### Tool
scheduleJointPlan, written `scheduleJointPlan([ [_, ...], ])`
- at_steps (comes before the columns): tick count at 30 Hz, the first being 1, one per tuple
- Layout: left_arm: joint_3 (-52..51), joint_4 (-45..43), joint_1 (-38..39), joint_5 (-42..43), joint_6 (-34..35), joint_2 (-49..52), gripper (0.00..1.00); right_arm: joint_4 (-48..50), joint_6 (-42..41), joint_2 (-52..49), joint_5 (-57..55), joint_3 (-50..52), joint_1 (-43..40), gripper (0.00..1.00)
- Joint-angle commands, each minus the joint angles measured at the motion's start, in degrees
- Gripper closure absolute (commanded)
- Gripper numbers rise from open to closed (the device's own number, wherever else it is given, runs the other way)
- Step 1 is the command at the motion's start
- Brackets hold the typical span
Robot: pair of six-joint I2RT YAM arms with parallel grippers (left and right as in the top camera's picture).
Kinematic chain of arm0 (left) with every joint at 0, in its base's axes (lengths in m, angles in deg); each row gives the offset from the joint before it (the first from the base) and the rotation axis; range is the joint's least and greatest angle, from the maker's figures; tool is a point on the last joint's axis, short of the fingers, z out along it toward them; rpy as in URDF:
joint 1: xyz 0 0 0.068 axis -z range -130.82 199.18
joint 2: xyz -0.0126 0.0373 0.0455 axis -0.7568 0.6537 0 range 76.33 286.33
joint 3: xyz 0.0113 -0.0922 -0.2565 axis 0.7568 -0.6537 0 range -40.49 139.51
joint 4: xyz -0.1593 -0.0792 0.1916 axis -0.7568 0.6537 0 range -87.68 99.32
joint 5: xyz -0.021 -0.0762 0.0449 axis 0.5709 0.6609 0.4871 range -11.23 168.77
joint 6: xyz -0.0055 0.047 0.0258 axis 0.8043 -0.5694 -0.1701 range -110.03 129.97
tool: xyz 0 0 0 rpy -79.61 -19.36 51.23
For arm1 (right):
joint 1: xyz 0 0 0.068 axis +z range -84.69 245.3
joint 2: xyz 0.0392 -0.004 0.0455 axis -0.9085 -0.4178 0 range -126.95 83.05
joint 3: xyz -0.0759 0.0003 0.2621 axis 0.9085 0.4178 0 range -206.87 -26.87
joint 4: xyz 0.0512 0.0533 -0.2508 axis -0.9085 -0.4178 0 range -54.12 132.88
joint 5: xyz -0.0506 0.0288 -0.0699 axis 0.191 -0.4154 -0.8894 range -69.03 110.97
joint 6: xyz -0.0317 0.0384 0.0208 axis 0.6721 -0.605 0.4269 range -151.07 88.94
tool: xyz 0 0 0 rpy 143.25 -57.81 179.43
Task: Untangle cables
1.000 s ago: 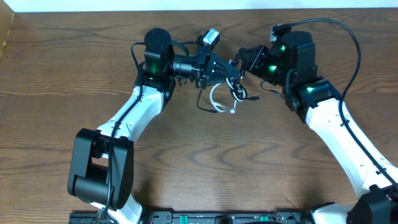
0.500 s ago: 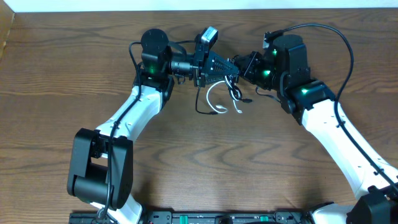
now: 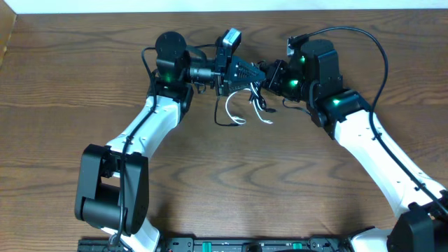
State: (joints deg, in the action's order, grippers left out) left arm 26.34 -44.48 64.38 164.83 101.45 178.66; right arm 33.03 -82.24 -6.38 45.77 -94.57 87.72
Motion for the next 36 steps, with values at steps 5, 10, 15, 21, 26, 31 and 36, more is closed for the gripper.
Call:
scheduleJointPlan([
  [5,1.3,-0.9,1.2,-1.7,-1.0,-0.9,0.93,-0.1,1.6,-2.0,8.2,0.1,3.9,0.99],
  [10,1.3,-0.9,0.4,-3.8,-4.4,-0.9,0.93,-0.5,3.8,-2.0,12.1,0.1,3.7,0.91],
  [15,1.3,-0.5,-0.9,-4.7,-10.9,-0.9,0.93,-1.0,4.2,-2.0,15.1,0.1,2.3,0.80],
  [21,1.3,1.7,-2.0,-5.3,-17.1,-0.8,0.92,-1.1,4.2,-2.0,22.2,0.1,-0.1,0.77],
  [26,1.3,5.7,-3.0,-7.3,-21.2,-0.8,0.92,-2.1,7.6,-2.0,23.6,0.1,-2.5,0.64],
  [31,1.3,11.7,-3.1,-7.3,-27.7,-0.8,0.93,-5.6,11.6,-2.0,20.7,0.1,-7.0,0.45],
  [36,1.3,24.8,-3.1,-9.7,-36.8,-0.8,0.93,-11.2,16.9,-2.0,16.8,0.1,-11.5,0.42],
])
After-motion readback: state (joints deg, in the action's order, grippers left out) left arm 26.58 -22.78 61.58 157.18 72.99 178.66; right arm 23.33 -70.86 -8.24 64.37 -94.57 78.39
